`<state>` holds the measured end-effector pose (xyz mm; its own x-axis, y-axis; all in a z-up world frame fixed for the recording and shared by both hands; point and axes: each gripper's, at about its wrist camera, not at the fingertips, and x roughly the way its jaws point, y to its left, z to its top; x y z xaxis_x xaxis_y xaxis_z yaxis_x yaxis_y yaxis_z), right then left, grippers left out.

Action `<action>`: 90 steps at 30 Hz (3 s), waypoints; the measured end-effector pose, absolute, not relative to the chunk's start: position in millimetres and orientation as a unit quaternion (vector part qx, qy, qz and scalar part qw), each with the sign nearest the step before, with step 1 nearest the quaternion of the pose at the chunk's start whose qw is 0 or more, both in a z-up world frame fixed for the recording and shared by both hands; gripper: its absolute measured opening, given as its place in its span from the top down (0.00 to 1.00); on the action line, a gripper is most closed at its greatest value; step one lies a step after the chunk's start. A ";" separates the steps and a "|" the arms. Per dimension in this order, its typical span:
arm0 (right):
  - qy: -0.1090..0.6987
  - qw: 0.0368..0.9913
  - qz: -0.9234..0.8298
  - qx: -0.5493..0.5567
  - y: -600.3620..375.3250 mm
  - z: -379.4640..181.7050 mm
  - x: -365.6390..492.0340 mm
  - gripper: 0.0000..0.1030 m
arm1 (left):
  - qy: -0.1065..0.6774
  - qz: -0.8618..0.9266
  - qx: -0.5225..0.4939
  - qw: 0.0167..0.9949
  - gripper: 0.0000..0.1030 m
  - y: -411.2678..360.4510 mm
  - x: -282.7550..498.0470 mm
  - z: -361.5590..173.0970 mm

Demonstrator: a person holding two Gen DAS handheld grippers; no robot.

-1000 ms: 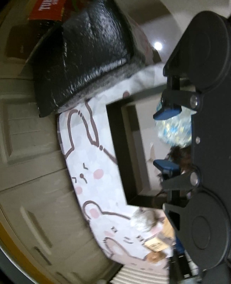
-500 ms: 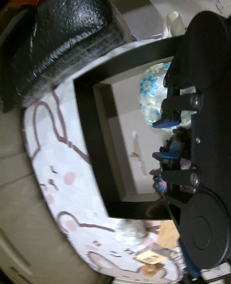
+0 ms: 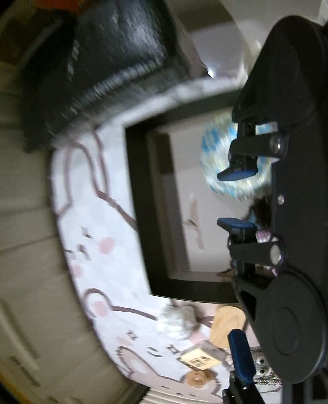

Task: Organize objects
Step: 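Open the left tool and right tool, releasing the items into the box, then withdraw both tools from the box back over the remaining items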

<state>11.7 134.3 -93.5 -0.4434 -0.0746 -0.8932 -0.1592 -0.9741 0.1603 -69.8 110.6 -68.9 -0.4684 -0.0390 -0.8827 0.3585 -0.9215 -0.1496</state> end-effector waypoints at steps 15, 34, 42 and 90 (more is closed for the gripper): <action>0.088 0.102 0.886 -0.444 156.9 -45.6 62.4 0.20 | 0.155 -0.857 0.467 0.152 0.27 113.7 -56.5 -46.6; 0.100 0.196 0.881 -0.419 158.3 -26.3 90.7 0.00 | 0.164 -0.867 0.429 0.195 0.00 115.6 -42.7 -31.5; 0.120 0.225 0.873 -0.415 158.7 -24.6 93.2 0.00 | 0.161 -0.867 0.422 0.213 0.00 113.3 -36.7 -27.8; 0.166 0.263 0.868 -0.387 51.4 -3.6 -18.4 0.00 | 0.200 -0.835 0.388 0.337 0.00 13.3 93.9 -12.8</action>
<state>-18.4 51.4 -3.6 -0.5621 0.3277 -0.7594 -0.5851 -0.8065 0.0851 93.9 13.3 -12.8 -0.4730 -0.4073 -0.7813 0.7167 -0.6936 -0.0723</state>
